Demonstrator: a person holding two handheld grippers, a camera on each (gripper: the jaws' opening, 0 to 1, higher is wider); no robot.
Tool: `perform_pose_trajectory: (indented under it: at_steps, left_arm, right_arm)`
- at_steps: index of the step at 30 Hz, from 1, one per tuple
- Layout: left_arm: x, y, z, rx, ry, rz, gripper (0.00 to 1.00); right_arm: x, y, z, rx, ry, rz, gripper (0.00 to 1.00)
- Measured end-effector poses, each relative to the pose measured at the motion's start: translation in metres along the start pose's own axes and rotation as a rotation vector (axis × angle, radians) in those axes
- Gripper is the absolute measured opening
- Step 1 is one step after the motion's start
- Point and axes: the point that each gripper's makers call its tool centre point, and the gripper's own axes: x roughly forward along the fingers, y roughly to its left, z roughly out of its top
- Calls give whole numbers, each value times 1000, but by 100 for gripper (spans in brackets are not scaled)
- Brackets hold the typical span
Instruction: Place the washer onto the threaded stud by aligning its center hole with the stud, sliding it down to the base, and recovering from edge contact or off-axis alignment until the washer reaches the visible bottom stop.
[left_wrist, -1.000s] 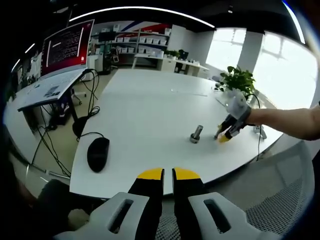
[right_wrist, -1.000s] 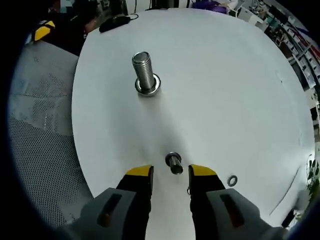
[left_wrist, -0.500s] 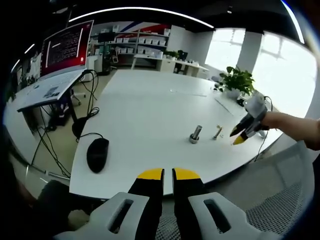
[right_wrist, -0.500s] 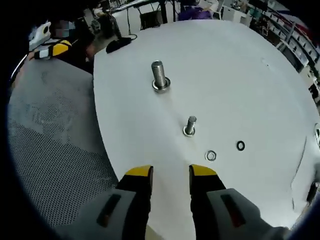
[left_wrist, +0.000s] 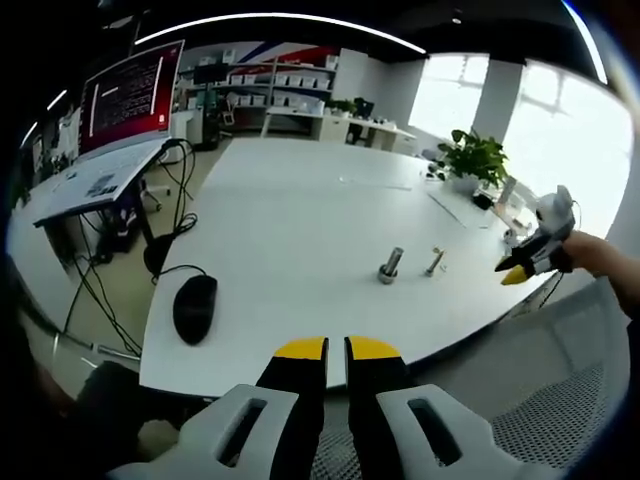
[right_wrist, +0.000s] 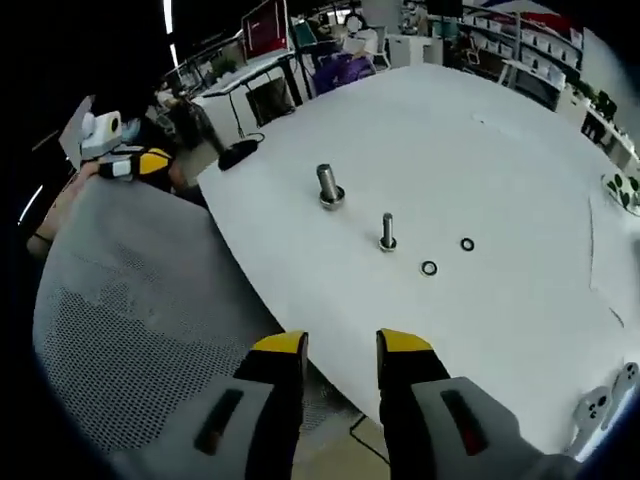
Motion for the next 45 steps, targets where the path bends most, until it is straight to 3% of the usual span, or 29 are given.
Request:
perform_pose_trajectory:
  at_steps: [2,6,9,14,21,28,38,41,45]
  left_arm:
    - [0,0,0,3,2,-1,4]
    - [0,0,0,4,5,4,4]
    - [-1,0,-3,5,17,4,4]
    - [-4,0,4,-38,-41,4,4]
    - [-2,-2,1,-17,-14,-2,4]
    - [-2,-1,-1,-12,-4,-4,3]
    - [-2,0,0,-23,-13,0,3]
    - [-2,0,0,-24,-15,2,3]
    - [-2,0,0,-23,-14,7,3]
  right_arm:
    - [-4,15,-3,45,-16,49,30]
    - [-10,27,-8,70,-45,77,30]
    - [-13,31,-10,132,-73,81,30]
    - [-22,36,-13,166,-107,72,30]
    - [-24,59,-9,250,-159,129,29]
    - [-16,81,-9,203,-120,175,29]
    - [-9,86,-20,192,-82,133,29]
    - [-11,72,-15,213,-123,57,27]
    - [-11,73,-16,236,-124,68,27]
